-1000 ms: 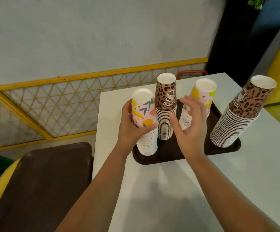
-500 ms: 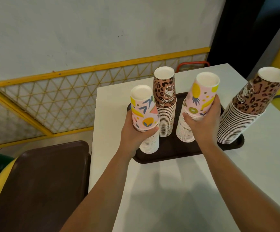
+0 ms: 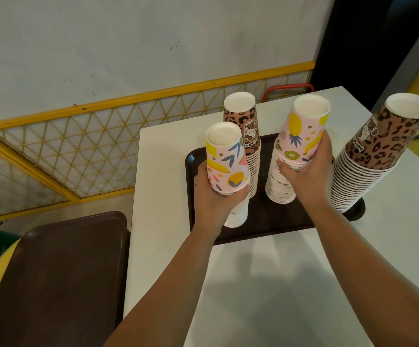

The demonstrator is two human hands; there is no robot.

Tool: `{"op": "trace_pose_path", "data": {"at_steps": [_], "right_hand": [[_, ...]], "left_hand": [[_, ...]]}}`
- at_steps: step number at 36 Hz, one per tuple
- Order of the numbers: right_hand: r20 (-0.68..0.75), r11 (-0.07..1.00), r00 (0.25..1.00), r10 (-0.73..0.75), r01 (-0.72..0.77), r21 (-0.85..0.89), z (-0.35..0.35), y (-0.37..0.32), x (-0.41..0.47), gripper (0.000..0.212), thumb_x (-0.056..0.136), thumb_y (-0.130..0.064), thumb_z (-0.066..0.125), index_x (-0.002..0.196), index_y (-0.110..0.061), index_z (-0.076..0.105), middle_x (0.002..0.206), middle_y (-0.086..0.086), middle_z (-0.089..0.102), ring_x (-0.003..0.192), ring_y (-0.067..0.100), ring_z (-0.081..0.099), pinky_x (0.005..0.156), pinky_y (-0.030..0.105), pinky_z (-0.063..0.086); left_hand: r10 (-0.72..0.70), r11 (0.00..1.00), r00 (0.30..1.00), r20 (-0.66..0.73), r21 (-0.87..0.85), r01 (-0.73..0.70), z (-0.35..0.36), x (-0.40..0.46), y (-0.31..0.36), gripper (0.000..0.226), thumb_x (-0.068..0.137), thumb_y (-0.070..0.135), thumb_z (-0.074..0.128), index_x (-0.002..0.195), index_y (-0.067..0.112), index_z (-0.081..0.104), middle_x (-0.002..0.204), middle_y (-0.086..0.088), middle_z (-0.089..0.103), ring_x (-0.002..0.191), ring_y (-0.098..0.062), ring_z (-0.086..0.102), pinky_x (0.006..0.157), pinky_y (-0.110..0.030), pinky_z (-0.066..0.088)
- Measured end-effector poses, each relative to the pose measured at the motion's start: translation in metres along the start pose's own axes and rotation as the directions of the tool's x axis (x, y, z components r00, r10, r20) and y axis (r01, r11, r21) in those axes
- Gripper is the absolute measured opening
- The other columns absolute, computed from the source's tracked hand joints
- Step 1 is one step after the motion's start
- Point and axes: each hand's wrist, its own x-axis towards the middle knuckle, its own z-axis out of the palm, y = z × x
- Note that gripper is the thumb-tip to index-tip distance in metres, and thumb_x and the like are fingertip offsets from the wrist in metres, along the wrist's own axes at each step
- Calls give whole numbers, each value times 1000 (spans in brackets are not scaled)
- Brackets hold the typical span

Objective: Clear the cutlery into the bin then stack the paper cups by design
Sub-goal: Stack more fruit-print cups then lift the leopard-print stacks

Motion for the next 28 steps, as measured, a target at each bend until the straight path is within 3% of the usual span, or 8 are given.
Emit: {"op": "trace_pose_path", "data": {"at_steps": [4,9,18,21,28], "right_hand": [[23,999,999,-27,26,23,5,-2,0,90,67,-21,81,139,-9,29,136,9,44,124,19,44,93,20,37],[43,997,998,-49,47,55,12,-2,7,87,71,-23,79,139,-8,28,135,9,44,122,16,46,88,9,36],[41,986,998,-56,49,158,14,5,26,80,71,-30,76,136,-12,32,129,8,46,118,16,49,92,25,45],[28,983,998,-59,53,173,15,8,32,78,71,-29,76,134,-11,34,127,8,48,117,17,50,93,28,46],[-10,976,998,-67,68,206,19,13,43,73,72,-24,78,131,-12,38,123,3,50,115,12,50,89,9,41]], "left_hand": [[-3,999,999,-37,33,4,5,1,-4,90,47,49,80,127,29,42,123,8,59,118,-19,55,95,-43,52],[-19,999,999,-46,46,21,14,4,-8,91,47,51,79,127,30,42,123,9,59,119,-18,53,95,-41,52],[-19,999,1000,-17,32,19,43,10,-3,88,55,36,84,130,26,40,125,6,56,118,-15,52,89,-21,46],[-20,999,1000,-17,33,21,50,13,-2,90,51,44,83,129,29,40,123,9,57,118,-16,53,92,-26,49],[-26,1000,1000,-17,7,26,62,17,3,85,47,50,80,122,39,41,120,10,57,119,-17,52,94,-30,50]]}}
